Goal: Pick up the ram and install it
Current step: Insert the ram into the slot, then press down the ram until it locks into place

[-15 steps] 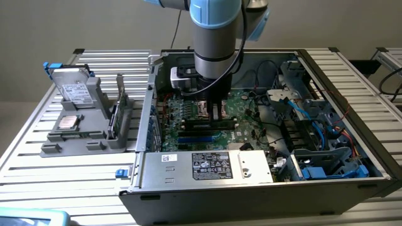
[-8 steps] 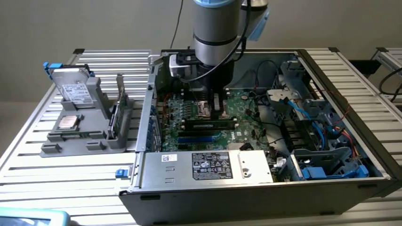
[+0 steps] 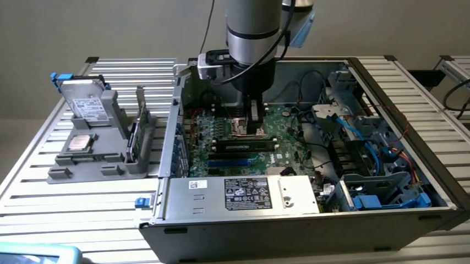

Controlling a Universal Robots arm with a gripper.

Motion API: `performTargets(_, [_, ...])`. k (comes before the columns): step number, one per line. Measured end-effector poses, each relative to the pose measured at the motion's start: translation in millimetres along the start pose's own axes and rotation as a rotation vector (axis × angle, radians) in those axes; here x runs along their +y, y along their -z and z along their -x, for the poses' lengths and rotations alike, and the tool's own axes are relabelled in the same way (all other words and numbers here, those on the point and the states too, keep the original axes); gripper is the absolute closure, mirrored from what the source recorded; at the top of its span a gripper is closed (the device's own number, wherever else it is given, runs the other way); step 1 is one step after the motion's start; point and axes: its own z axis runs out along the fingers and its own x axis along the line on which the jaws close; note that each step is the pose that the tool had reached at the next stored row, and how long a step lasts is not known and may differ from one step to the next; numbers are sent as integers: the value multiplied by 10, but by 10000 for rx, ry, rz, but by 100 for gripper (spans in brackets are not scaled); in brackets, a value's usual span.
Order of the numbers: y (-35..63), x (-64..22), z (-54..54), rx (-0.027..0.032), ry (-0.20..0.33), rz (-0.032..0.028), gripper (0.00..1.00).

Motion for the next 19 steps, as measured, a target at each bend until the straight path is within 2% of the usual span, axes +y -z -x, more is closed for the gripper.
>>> performTargets(16, [1, 0, 0, 2, 0, -1, 67])
performTargets(17, [0, 0, 0, 3, 1, 0, 70])
performTargets(19, [0, 0, 2, 19, 1, -1, 82])
